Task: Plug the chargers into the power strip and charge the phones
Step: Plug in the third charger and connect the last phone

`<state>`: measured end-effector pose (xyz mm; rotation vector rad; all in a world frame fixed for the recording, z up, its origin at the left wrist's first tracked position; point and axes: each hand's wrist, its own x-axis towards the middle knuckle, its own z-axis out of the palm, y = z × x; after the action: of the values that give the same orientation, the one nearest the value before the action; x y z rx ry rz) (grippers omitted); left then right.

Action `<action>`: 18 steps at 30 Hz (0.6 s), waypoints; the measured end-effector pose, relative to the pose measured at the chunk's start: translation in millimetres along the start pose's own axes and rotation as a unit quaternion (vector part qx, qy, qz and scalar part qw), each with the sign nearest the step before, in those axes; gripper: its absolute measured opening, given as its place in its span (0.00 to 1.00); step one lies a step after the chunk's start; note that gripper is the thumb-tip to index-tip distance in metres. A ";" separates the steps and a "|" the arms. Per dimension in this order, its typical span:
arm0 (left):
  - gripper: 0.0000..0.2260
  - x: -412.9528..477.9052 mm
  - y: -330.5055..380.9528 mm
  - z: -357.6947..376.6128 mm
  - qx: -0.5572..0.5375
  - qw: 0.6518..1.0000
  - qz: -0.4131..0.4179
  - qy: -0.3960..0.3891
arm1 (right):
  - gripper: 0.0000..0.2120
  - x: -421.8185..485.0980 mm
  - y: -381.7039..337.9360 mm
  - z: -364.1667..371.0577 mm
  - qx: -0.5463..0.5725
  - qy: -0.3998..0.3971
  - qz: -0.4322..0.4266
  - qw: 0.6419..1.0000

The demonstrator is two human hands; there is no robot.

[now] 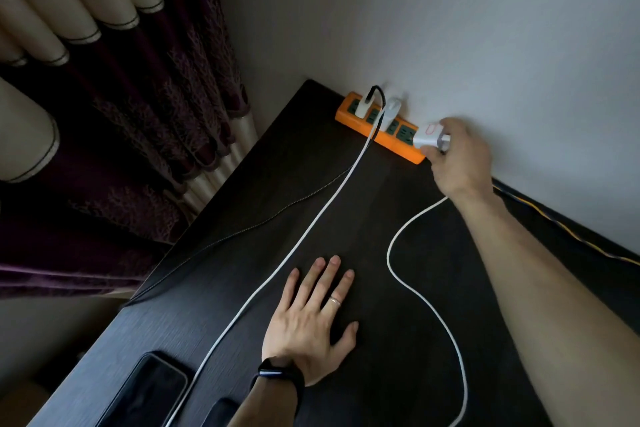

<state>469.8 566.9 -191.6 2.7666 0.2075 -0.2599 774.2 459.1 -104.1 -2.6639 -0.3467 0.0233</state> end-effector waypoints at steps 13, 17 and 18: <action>0.35 1.9 -0.9 0.8 -0.008 1.000 0.003 0.001 | 0.21 19.8 -23.5 5.0 -0.149 -0.038 -0.069 0.986; 0.35 1.4 -0.2 1.1 -0.012 1.000 0.004 -0.001 | 0.15 33.3 -30.3 7.6 -0.224 -0.057 -0.101 0.968; 0.35 1.5 0.3 0.9 -0.013 1.000 0.004 -0.002 | 0.15 36.1 -34.6 10.3 -0.233 -0.060 -0.107 0.965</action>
<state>471.2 566.5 -192.6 2.7400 0.1980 -0.2599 800.1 502.5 -96.8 -3.0765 -0.7602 0.0395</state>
